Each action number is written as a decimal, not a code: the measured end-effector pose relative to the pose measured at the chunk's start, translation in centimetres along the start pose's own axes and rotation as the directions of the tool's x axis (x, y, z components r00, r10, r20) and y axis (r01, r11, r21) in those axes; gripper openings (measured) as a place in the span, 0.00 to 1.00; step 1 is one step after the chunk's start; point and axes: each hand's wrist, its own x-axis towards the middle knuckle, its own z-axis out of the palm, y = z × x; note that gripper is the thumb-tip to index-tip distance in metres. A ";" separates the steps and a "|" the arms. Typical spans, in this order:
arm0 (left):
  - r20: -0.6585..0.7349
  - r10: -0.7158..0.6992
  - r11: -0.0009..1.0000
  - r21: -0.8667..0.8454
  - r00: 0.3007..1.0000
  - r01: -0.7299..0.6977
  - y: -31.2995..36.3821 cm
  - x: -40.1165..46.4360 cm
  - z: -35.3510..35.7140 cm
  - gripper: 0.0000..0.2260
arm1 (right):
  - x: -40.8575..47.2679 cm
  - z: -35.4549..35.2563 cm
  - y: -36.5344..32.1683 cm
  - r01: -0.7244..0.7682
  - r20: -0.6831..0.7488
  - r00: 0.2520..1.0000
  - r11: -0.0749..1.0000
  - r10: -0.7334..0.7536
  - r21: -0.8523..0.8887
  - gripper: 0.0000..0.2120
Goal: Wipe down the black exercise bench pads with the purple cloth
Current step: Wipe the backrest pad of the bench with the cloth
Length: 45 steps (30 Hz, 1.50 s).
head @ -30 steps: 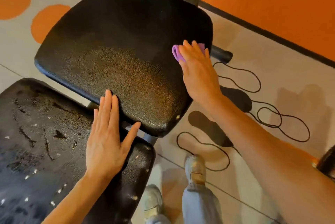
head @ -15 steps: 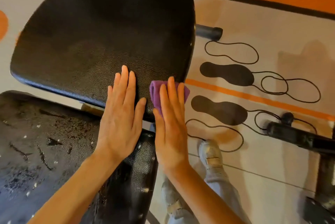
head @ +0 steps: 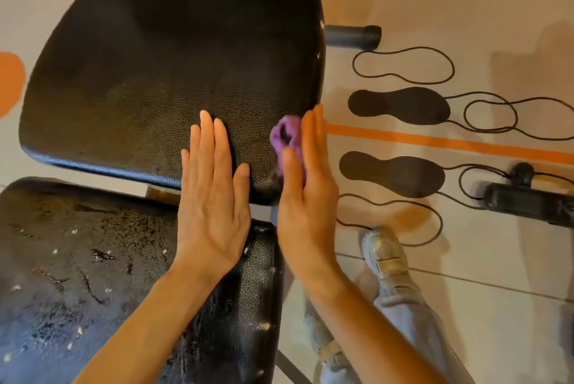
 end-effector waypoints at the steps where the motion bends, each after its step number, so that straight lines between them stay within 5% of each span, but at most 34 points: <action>1: -0.006 0.001 1.000 0.003 1.000 -0.001 0.0 0.0 0.0 0.28 | 1.4 -0.1 -0.4 -0.012 -0.035 0.999 1.000 0.012 0.010 0.24; 10: 0.007 0.020 1.000 -0.017 1.000 -0.020 -0.1 -0.1 -0.1 0.27 | -1.0 0.3 1.0 0.103 -0.007 0.995 0.992 -0.104 -0.068 0.30; 15: 0.012 0.019 1.000 0.000 1.000 -0.019 -0.2 -0.1 0.0 0.27 | 4.2 0.7 -0.2 0.050 -0.206 0.977 0.999 -0.052 -0.013 0.24; 21: 0.031 0.027 0.999 -0.045 0.999 -0.026 -0.3 -0.3 -0.2 0.27 | -2.2 1.3 0.8 0.166 -0.044 0.982 0.956 -0.182 -0.241 0.27; 27: 0.062 -0.020 1.000 -0.019 0.998 0.021 0.1 -0.1 -0.7 0.28 | 9.2 0.1 -0.3 0.095 -0.142 0.983 0.987 -0.113 -0.132 0.24; 33: 0.072 0.031 0.999 -0.040 0.997 -0.028 1.3 4.2 -1.2 0.28 | -1.8 0.1 2.3 0.218 -0.038 0.973 0.964 -0.226 -0.155 0.26; 35: 0.071 0.099 0.995 -0.023 0.993 -0.097 2.1 7.5 -1.2 0.27 | 3.8 -0.5 1.6 0.181 0.013 0.983 0.982 -0.182 0.058 0.23; 39: 0.057 0.165 0.986 0.029 0.985 -0.167 3.0 13.1 -0.6 0.24 | 15.2 -1.2 -1.0 0.067 -0.026 0.998 0.992 -0.064 0.109 0.20; 45: 0.055 0.162 0.987 -0.011 0.985 -0.162 2.9 13.6 0.5 0.25 | 1.8 -0.5 0.9 0.163 -0.065 0.984 0.985 -0.167 -0.063 0.26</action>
